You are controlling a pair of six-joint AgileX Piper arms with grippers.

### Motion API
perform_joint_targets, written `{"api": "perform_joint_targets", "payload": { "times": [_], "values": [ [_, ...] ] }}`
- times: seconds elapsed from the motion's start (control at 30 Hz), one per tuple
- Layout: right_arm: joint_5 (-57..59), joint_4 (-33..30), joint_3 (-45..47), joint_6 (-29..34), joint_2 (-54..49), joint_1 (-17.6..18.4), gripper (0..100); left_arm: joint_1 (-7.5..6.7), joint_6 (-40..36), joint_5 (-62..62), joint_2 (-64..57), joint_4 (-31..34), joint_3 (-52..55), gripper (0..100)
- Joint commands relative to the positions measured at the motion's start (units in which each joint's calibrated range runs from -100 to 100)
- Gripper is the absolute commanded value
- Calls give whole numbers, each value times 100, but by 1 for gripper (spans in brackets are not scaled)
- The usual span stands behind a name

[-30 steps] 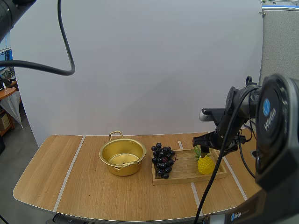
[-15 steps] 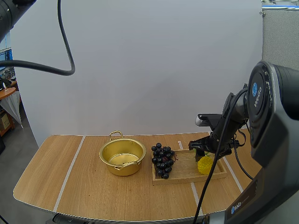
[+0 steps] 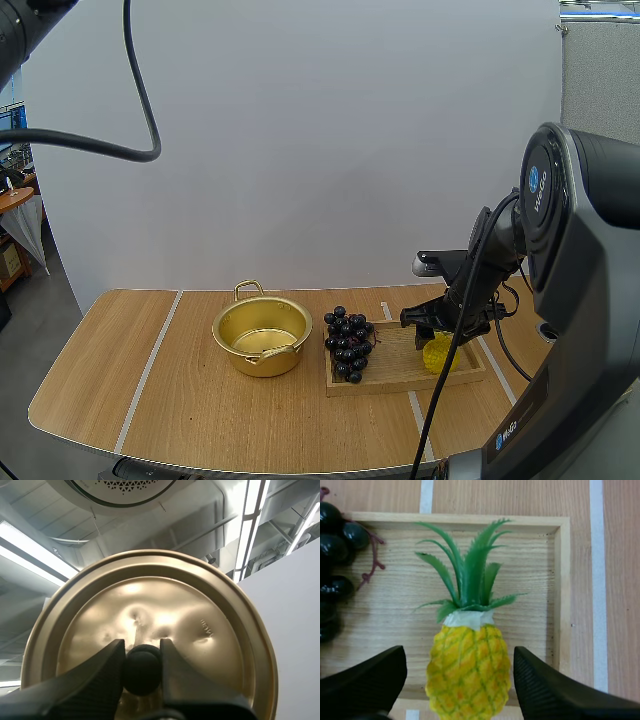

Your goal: Open the pot, put the pineapple inside, and close it

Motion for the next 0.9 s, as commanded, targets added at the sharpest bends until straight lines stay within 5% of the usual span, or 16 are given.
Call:
{"api": "perform_joint_targets", "payload": {
  "times": [0.0, 0.4, 0.43, 0.6, 0.87],
  "values": [
    [-216, -92, -53, -51, 263, 4, 100, -21, -47, -182, -18, -16, -54, 0],
    [-512, -92, -53, -51, 820, 4, 100, -21, -47, -182, -18, -16, -54, 0],
    [-512, -92, -53, -51, 820, 4, 95, -21, -47, -182, -18, -16, -54, 0],
    [-320, -9, -53, -51, 820, 4, 5, -21, -47, -182, -18, -16, -54, 0],
    [-243, 171, -105, -102, 535, 20, 0, -21, -47, -182, -18, -16, -54, 0]
  ]
}}
